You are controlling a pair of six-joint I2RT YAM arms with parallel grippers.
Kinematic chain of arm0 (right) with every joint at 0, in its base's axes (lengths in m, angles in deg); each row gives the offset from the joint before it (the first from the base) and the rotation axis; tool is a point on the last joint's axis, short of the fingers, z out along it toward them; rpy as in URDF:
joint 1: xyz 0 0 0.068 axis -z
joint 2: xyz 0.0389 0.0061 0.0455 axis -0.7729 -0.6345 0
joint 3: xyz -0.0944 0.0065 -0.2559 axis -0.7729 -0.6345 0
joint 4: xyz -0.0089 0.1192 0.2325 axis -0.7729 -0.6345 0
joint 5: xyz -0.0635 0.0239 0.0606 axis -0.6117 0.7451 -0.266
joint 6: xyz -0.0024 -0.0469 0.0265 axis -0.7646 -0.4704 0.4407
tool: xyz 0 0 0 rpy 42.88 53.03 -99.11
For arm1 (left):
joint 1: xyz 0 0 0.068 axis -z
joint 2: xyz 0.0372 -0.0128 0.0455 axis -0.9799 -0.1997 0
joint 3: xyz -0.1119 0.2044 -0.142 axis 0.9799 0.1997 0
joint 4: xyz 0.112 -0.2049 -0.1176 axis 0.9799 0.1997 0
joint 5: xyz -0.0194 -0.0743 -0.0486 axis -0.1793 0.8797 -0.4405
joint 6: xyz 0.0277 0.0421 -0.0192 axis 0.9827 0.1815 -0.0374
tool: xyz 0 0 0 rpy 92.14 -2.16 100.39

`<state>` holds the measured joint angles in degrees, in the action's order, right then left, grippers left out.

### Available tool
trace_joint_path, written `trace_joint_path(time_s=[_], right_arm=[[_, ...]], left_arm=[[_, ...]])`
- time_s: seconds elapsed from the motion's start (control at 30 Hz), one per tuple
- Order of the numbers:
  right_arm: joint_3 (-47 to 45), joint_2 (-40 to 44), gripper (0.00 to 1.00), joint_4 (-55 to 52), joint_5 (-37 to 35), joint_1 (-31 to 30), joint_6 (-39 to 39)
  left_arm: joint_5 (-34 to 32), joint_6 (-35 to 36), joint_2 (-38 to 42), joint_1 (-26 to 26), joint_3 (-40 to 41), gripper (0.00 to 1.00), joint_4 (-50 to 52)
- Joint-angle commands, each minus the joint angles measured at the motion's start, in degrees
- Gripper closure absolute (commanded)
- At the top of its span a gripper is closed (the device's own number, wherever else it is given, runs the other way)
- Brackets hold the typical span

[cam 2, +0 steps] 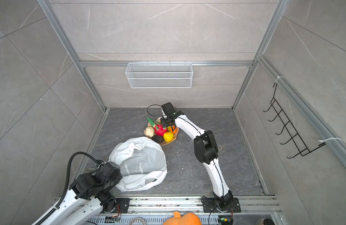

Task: Take fruits out of the plastic bag
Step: Place the fruit on the plate.

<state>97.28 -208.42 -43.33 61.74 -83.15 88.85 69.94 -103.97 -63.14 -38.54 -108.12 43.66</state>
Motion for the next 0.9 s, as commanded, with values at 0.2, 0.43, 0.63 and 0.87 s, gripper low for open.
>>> trace_joint_path(time_s=[0.2,0.43,0.63,0.87], right_arm=[[-2.6,1.0,0.34,-0.1,-1.1,0.5,0.1],[-8.6,8.8,0.22,1.9,-1.5,0.3,0.2],[-17.0,18.3,0.14,5.6,-1.7,-0.9,0.6],[-28.4,30.9,0.18,8.8,-1.4,-5.5,1.1]], left_arm=[[-1.5,1.1,0.3,0.2,-0.5,1.00,1.7],[-2.2,1.1,0.5,0.3,-0.9,1.00,2.1],[-3.3,1.0,1.1,0.2,-0.9,1.00,2.1],[-4.2,1.3,1.5,0.2,-1.4,1.00,2.1]])
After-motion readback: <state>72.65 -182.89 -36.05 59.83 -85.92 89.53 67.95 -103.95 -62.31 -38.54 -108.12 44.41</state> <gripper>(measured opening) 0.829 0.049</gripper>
